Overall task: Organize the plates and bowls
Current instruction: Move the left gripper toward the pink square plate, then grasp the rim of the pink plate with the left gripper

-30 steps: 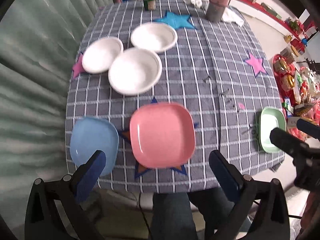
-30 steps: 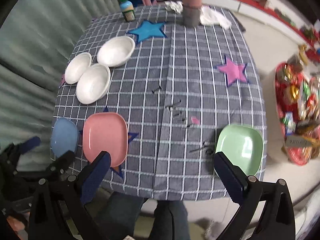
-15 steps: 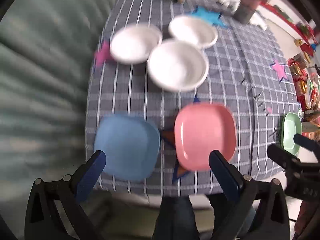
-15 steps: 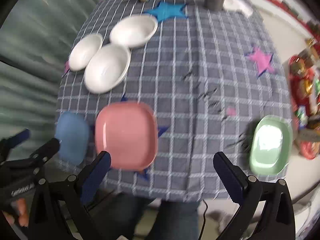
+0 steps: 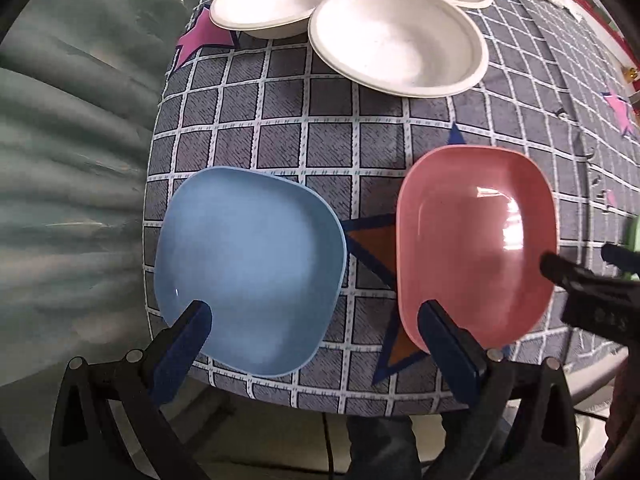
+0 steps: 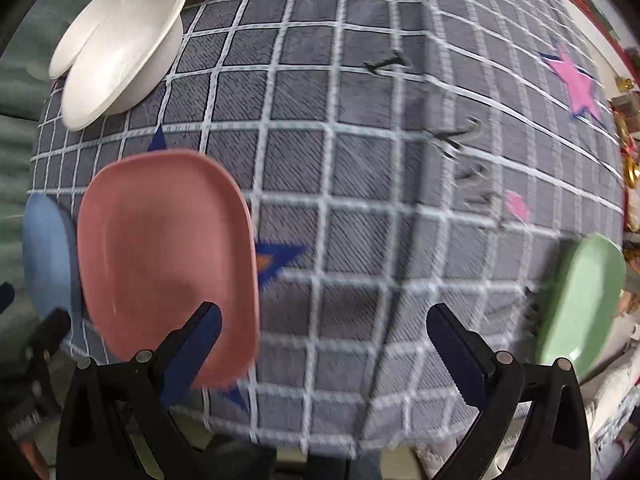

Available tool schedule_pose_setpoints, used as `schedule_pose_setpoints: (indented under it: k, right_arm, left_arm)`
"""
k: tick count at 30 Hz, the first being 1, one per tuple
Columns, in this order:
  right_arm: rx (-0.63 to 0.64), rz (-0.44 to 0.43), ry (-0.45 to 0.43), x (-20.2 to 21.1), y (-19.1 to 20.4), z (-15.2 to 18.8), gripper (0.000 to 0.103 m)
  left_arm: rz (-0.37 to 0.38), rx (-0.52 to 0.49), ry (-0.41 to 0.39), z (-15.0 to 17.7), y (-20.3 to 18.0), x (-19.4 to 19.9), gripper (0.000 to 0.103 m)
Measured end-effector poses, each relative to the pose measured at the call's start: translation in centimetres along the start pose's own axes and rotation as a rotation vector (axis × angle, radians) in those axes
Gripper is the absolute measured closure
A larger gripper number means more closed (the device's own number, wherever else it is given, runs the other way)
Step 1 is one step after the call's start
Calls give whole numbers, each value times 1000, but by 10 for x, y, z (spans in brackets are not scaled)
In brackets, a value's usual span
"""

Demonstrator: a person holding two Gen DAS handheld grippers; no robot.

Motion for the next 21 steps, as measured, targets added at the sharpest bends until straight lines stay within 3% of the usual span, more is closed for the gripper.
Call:
schedule_pose_setpoints:
  k: [4,6,10,17,21]
  right_arm:
    - [32,82,-14,-30,-3,-10,0]
    - [10,78,8,-46,-25,-6,0]
    - [-52,111,33,-79,-77,16,0]
    - [-114,12,65,-151,-130,30,0]
    - [-202,-53,90,-144,-180,24,0]
  left_arm:
    - [25,-18,-25,-9,-14,-4,0]
    - [18,-52,-8,-11,-29,-2,0]
    - [70,-95,4,-17,-62,-9,0]
    - [89,-209,-21,-23,-121,-22,0]
    - [83,-260,-7,-24,-144,-14,0]
Point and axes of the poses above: each gripper's, at about its wrist camera, not at the fingertips, and x roughly against the way its jaws point, y to its left, z to its underside, the point moved 2 cm from there along -x, roughly the way its jaws point, and after that the axes turned 7 degrees about -x, right-handed, at the moved point
